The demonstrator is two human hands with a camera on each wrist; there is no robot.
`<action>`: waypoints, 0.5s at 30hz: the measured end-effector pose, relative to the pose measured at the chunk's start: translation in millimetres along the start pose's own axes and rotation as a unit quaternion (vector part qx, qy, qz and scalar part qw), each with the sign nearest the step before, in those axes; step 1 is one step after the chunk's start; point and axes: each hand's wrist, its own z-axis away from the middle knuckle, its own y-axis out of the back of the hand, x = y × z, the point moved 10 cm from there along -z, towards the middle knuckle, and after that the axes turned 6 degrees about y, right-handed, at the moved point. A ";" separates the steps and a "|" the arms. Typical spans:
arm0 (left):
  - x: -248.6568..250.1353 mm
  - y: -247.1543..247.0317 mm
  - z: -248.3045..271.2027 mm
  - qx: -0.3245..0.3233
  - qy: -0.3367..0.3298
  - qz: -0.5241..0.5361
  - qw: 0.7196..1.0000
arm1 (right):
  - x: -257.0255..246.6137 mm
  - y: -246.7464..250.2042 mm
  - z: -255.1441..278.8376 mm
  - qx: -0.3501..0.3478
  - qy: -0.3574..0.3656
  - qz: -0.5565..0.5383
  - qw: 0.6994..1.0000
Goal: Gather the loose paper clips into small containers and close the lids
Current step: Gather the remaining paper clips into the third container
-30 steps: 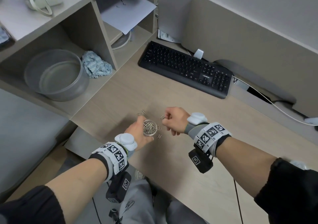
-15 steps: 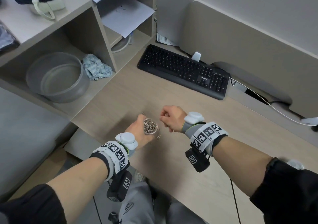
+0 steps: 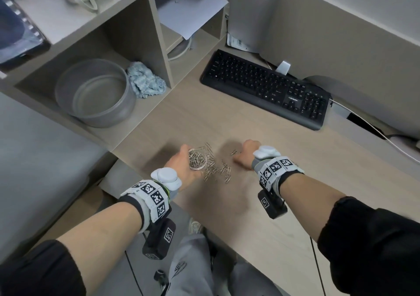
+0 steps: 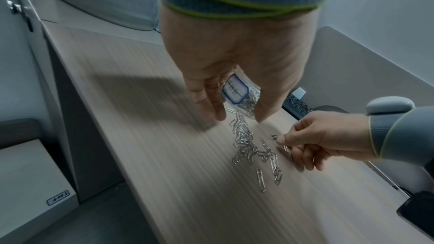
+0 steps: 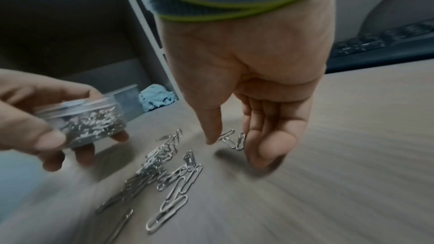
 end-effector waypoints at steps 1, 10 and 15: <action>-1.8 0.2 -0.8 0.000 0.001 0.001 1.000 | -4.6 -0.2 -0.6 -0.001 0.009 0.017 1.000; -10.4 -0.9 -4.8 -0.014 -0.002 0.016 1.000 | -14.5 -9.2 -6.6 -0.008 0.029 0.047 0.998; -9.6 -1.9 -4.2 -0.014 -0.001 0.011 1.000 | -13.5 -16.9 -3.2 -0.024 0.039 0.067 0.997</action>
